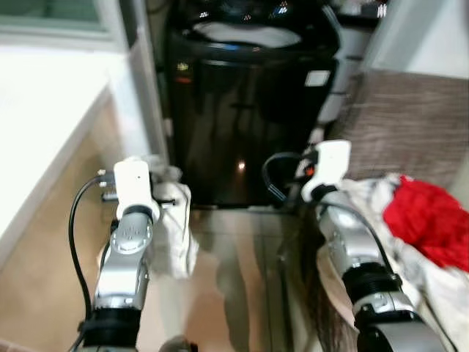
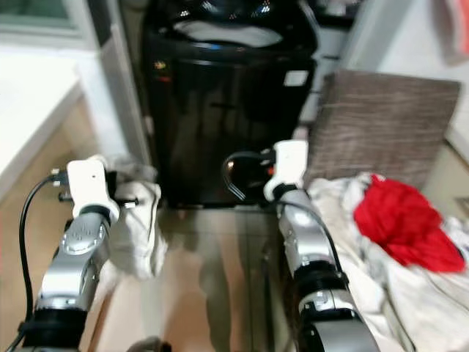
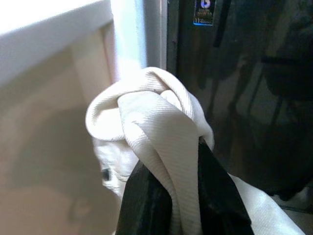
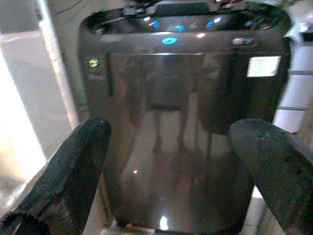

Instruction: Clothes washing

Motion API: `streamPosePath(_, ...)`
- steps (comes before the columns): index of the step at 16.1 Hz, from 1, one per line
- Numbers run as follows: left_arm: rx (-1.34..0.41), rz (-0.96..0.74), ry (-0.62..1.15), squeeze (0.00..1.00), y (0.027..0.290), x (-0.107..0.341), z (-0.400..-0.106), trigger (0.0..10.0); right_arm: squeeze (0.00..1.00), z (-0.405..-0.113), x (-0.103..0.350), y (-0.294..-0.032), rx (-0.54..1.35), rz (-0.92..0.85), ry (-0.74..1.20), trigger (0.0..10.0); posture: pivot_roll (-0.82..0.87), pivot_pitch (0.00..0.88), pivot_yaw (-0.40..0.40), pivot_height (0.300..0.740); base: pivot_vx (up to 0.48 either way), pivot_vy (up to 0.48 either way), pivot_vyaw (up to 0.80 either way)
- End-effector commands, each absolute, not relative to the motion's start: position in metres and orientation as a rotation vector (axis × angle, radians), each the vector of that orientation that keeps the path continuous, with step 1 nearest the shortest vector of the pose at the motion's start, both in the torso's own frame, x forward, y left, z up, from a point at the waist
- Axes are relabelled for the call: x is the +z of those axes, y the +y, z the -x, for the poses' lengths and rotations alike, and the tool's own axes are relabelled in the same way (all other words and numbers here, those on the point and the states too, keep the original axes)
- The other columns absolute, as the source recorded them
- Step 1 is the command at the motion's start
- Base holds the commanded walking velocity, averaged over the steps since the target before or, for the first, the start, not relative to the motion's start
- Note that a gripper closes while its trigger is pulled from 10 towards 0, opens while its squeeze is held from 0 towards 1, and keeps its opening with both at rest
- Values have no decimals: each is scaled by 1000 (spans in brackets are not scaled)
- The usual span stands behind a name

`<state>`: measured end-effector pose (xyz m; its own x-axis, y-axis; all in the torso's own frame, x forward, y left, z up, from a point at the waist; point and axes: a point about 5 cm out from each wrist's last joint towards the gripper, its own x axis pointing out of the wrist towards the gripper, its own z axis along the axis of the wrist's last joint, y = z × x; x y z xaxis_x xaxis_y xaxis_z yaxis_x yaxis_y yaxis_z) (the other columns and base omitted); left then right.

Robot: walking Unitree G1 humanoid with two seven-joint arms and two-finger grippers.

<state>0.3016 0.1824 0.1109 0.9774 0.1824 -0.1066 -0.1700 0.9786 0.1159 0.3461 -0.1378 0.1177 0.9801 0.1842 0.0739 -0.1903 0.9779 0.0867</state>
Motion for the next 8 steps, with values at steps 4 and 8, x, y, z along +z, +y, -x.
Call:
streamPosePath(4,130,-175,10,0,191,141,-307,0,0,-342,114,-147,115,-110,-81,10000,-7,0,-2,740,0,0,0)
streamPosePath(8,85,-231,41,0,197,142,-310,10000,0,-335,106,-135,80,-130,-91,10000,5,0,56,740,0,0,-256)
